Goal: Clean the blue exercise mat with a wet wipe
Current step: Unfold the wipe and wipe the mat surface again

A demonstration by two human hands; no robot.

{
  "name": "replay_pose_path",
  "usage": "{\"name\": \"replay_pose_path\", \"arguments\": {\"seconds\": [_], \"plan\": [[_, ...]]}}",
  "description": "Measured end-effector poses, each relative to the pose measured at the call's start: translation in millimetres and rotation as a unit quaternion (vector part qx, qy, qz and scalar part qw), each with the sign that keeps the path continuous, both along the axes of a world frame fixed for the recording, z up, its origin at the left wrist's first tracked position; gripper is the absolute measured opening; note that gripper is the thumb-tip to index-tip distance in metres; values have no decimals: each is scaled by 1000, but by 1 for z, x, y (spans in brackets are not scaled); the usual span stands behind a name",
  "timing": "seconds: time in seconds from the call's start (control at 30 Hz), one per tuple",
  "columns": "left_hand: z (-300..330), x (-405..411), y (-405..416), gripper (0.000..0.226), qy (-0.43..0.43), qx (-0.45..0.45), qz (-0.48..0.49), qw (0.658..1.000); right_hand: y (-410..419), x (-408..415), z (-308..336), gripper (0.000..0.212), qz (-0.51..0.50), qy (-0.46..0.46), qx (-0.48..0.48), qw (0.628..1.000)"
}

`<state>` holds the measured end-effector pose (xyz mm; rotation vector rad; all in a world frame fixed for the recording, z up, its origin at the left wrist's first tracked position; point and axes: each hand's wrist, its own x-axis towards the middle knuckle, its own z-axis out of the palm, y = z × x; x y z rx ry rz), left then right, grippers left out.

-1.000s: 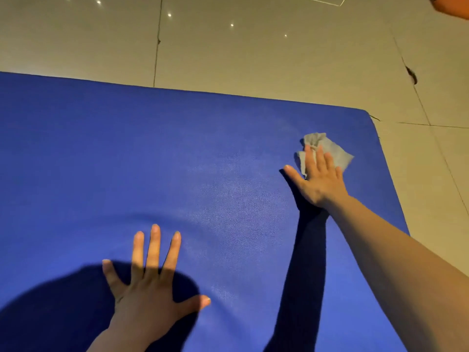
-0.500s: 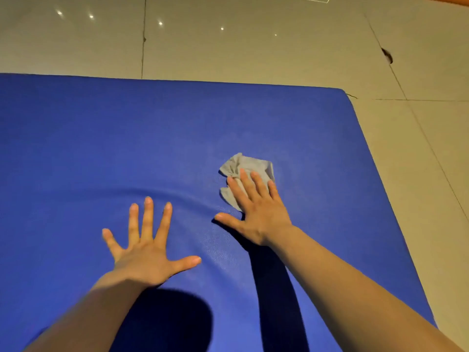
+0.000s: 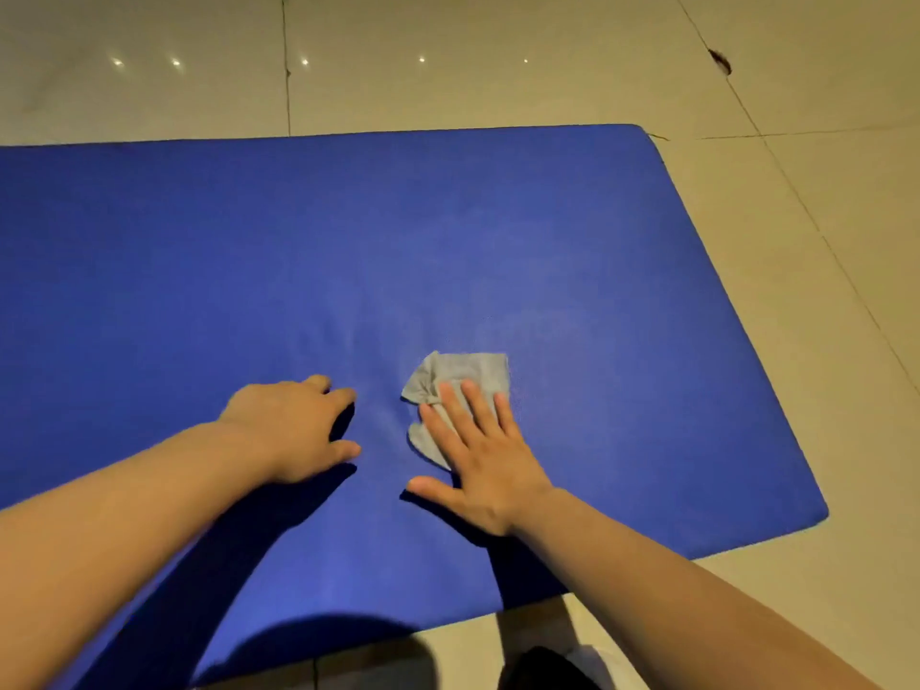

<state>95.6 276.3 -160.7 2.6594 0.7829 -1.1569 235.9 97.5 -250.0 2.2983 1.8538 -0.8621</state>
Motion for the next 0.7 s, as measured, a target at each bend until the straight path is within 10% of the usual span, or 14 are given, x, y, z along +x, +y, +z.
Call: {"name": "replay_pose_path", "arguments": {"seconds": [0.43,0.7], "plan": [[-69,-150,-103,88,-189,41,55,980,-128,56,19,104,-311,-112,-128,935],[-57,-154,-105,91,-96,-1,44,994,-114,-66,16,88,141,-45,-38,988]]}}
